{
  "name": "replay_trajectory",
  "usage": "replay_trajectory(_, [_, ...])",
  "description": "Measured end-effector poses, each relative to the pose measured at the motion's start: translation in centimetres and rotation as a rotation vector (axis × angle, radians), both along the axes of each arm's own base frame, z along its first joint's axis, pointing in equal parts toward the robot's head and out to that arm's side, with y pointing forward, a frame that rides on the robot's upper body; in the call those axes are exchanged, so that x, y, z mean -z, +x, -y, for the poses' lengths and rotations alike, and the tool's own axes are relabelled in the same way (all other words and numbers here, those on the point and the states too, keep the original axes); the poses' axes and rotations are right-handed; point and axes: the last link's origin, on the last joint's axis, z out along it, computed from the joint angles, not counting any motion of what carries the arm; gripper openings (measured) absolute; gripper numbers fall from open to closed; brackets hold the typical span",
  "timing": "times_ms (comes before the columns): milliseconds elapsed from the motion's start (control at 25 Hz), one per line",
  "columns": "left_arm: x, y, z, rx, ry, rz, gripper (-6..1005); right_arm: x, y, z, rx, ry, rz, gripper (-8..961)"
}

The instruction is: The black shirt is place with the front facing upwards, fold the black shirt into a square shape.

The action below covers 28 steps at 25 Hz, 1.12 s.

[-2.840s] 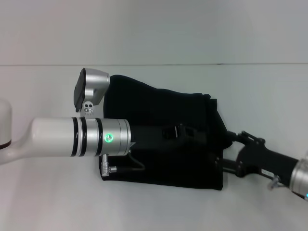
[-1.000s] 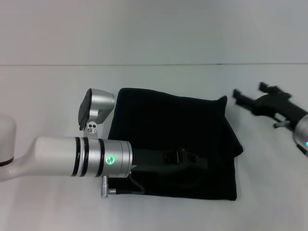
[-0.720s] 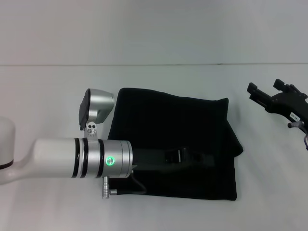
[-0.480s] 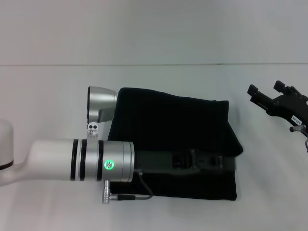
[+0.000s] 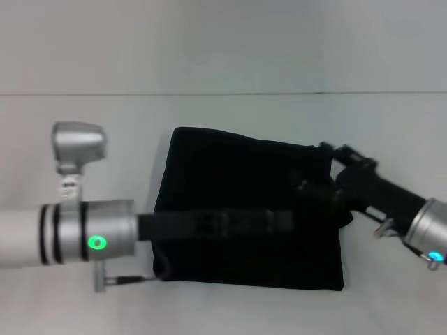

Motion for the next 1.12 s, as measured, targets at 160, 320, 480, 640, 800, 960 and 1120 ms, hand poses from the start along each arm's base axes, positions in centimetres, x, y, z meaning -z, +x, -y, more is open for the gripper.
replay_trajectory(160, [-2.6,-3.2,-1.3,-0.114,0.130,-0.034,727,1.6,-0.6,-0.1,-0.017,-0.050,0.058,930])
replay_trajectory(320, [-4.7,-5.5,-2.0,-0.215,0.228,-0.030,919,2.6,0.5,-0.4,0.078,-0.087,0.114,930])
replay_trajectory(480, [-5.9,-6.8,-2.4,-0.280,0.284,-0.026,919,3.1,1.7,0.0,0.139,-0.101,0.150,929])
replay_trajectory(640, [-6.1,-7.1,-2.7,-0.300,0.301,-0.039,918,3.1,2.8,0.3,0.187,-0.099,0.173,929])
replay_trajectory(800, [-6.1,-6.9,-3.0,-0.299,0.300,-0.047,918,2.5,2.8,0.5,0.168,-0.082,0.142,930])
replay_trajectory(960, [-6.2,-7.2,-3.4,-0.331,0.288,-0.063,917,1.4,2.4,1.0,0.098,-0.059,0.099,930])
replay_trajectory(1120, [-6.4,-7.9,-4.0,-0.423,0.227,-0.101,917,0.3,2.4,1.8,0.046,-0.042,0.060,930])
